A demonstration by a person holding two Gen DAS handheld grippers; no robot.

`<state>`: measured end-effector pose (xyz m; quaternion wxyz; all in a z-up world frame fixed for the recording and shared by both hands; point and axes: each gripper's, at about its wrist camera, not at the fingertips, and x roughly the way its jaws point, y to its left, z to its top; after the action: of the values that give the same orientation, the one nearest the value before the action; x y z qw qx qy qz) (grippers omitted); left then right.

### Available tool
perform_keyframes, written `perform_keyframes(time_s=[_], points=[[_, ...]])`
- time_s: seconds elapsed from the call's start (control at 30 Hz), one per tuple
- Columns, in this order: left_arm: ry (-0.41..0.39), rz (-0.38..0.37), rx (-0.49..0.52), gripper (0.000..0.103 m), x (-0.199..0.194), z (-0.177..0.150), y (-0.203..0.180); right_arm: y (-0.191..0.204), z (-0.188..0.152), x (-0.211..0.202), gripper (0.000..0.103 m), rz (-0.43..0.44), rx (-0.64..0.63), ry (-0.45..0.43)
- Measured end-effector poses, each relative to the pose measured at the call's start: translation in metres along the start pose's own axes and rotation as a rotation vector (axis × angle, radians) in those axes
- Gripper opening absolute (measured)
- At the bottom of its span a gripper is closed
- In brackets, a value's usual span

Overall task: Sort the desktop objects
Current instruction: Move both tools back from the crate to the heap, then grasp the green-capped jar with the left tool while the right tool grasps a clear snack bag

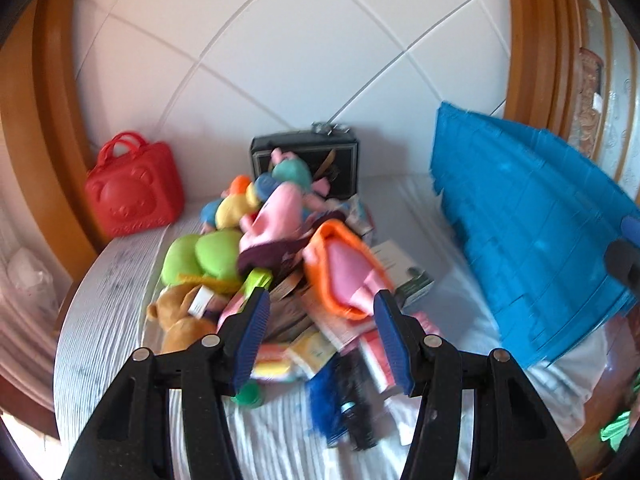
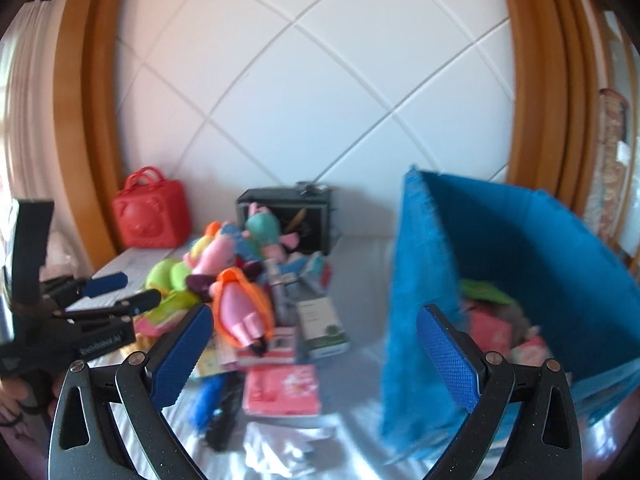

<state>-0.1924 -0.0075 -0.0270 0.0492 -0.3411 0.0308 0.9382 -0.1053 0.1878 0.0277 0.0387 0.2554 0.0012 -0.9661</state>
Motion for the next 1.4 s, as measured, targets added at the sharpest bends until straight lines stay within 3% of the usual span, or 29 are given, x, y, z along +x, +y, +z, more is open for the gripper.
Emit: perform_keyframes(time_s=[0.23,0.5,0.67,0.93,1.07,1.2,1.23,1.27,1.4], points=[[0.088,0.062,-0.081,0.053,0.019,-0.055,0.077,0.036,-0.032,0.044,0.103,0.037,0.007,0.116],[0.199,0.094,-0.123,0.053,0.056,-0.107,0.128,0.046,-0.075,0.098,0.103,0.052,0.092,0.289],[0.258,0.071,-0.107,0.053,0.082,-0.129,0.129,0.065,-0.096,0.125,0.103,0.054,0.092,0.364],[0.291,0.021,-0.063,0.053,0.135,-0.150,0.111,0.094,-0.125,0.171,0.100,0.082,0.051,0.464],[0.318,0.010,-0.071,0.053,0.165,-0.154,0.105,0.106,-0.132,0.195,0.088,0.091,0.023,0.487],[0.335,-0.001,-0.064,0.053,0.185,-0.154,0.102,0.122,-0.137,0.214,0.088,0.117,0.001,0.497],[0.342,-0.003,-0.065,0.051,0.189,-0.155,0.102,0.127,-0.137,0.218,0.088,0.123,-0.008,0.495],[0.351,-0.006,-0.071,0.041,0.193,-0.156,0.103,0.132,-0.138,0.222,0.087,0.127,-0.018,0.494],[0.352,-0.012,-0.086,0.040,0.196,-0.157,0.106,0.148,-0.140,0.241,0.085,0.142,-0.046,0.493]])
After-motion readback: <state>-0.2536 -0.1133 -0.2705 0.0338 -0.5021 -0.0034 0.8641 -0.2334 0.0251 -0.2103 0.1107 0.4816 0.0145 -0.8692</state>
